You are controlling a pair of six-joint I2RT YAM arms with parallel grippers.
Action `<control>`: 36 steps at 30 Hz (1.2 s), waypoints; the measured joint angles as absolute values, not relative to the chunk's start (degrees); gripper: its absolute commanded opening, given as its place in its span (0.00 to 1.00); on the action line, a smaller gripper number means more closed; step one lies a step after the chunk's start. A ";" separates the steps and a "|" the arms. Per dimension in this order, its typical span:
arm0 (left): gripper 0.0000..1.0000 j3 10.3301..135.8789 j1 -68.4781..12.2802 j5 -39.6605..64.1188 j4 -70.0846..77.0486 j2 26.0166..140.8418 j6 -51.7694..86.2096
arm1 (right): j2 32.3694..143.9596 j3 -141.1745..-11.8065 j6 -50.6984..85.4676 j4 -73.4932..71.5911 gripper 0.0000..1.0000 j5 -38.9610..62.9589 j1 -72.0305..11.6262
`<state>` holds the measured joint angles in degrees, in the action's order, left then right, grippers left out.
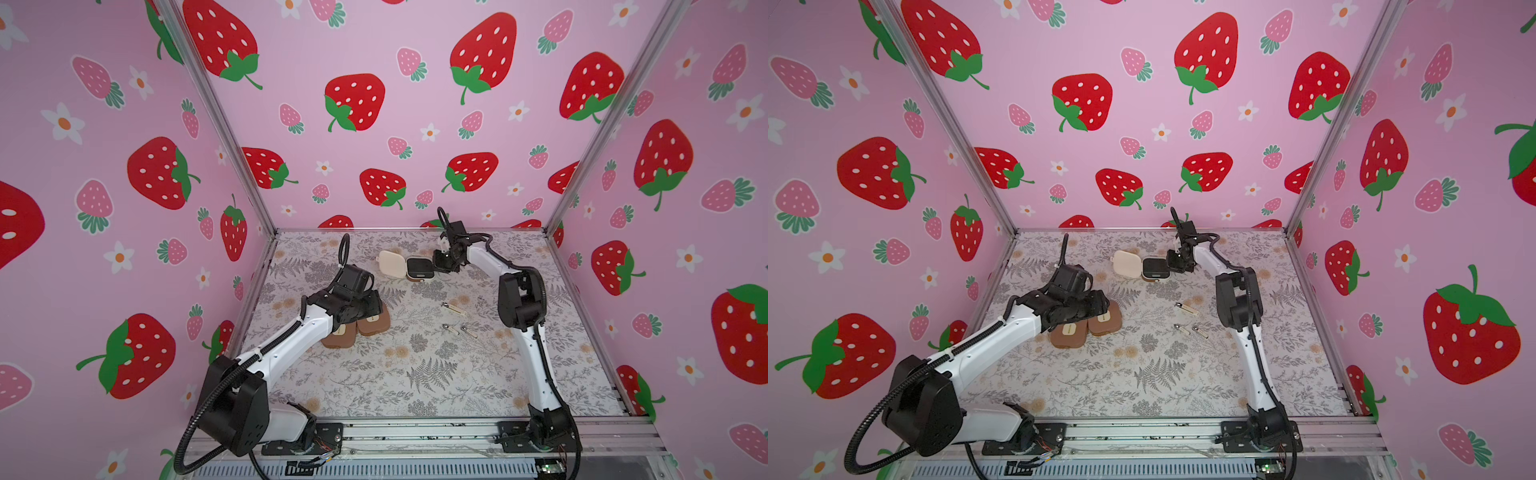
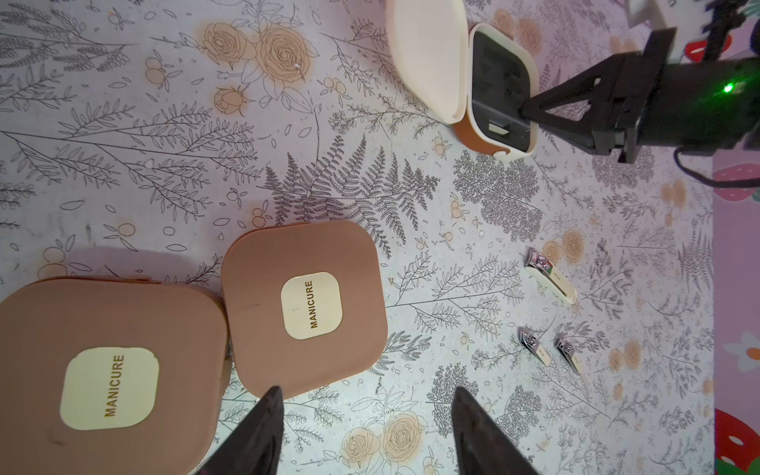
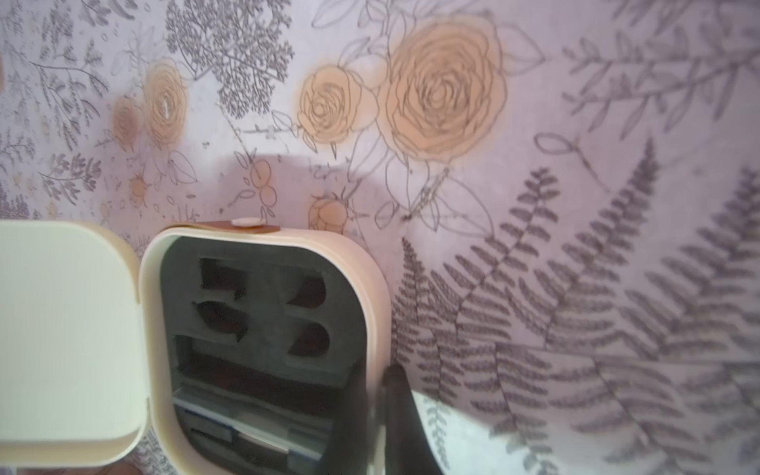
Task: Organize nail clipper sets
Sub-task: Move the storage box to the center of the board.
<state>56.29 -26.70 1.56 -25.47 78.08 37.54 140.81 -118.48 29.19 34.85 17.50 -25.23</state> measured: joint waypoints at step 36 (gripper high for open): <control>0.66 50.41 -26.68 4.25 -28.16 67.55 37.12 | 99.79 -58.17 76.95 21.10 0.11 -9.69 -50.04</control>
